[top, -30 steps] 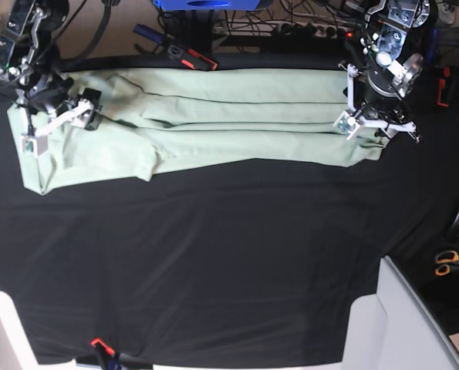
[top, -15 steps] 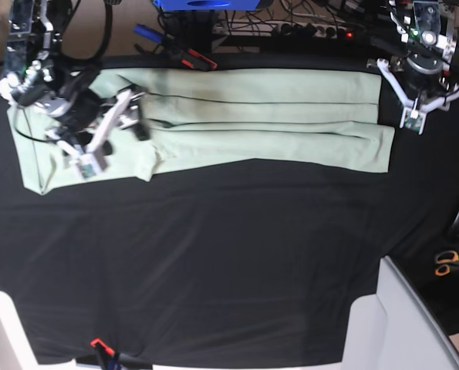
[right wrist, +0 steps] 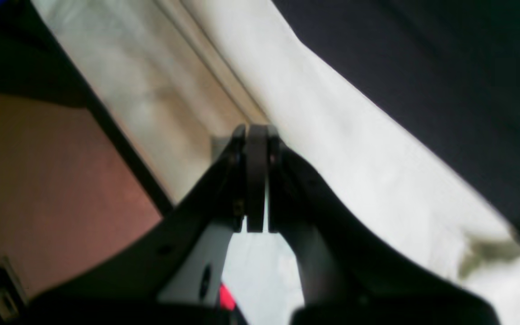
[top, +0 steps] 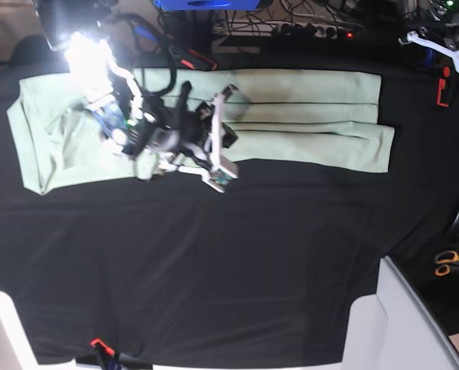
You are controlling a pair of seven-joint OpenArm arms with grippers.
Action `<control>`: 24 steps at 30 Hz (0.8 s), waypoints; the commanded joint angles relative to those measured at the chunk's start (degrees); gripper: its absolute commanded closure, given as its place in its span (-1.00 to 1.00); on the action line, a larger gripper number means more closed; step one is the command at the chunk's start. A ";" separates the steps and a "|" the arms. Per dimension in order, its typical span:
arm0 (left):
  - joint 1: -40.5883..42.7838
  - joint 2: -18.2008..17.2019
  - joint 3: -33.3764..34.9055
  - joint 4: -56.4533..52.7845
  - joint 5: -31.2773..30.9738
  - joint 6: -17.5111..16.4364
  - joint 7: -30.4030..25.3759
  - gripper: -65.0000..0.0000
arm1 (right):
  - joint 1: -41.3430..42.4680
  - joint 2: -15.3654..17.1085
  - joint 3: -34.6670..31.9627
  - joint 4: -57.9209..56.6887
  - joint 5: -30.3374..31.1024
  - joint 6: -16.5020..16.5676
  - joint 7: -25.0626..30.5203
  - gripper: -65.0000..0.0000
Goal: Fold the T-shirt properly
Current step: 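Release the shirt and move the right gripper onto the shirt's folded end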
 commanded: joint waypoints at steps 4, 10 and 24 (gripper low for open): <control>0.58 0.71 -0.08 -2.15 -0.81 0.41 -0.95 1.00 | 7.61 -5.00 -5.27 -7.50 0.87 0.18 1.22 0.95; -0.39 0.89 0.00 1.63 -0.29 0.41 -2.10 1.00 | 13.15 -8.60 -8.09 -16.90 0.87 0.18 1.30 0.95; -17.45 -17.31 12.40 -5.49 17.91 -5.57 -5.44 -0.17 | -5.14 1.77 6.95 -0.37 0.87 0.09 7.28 0.95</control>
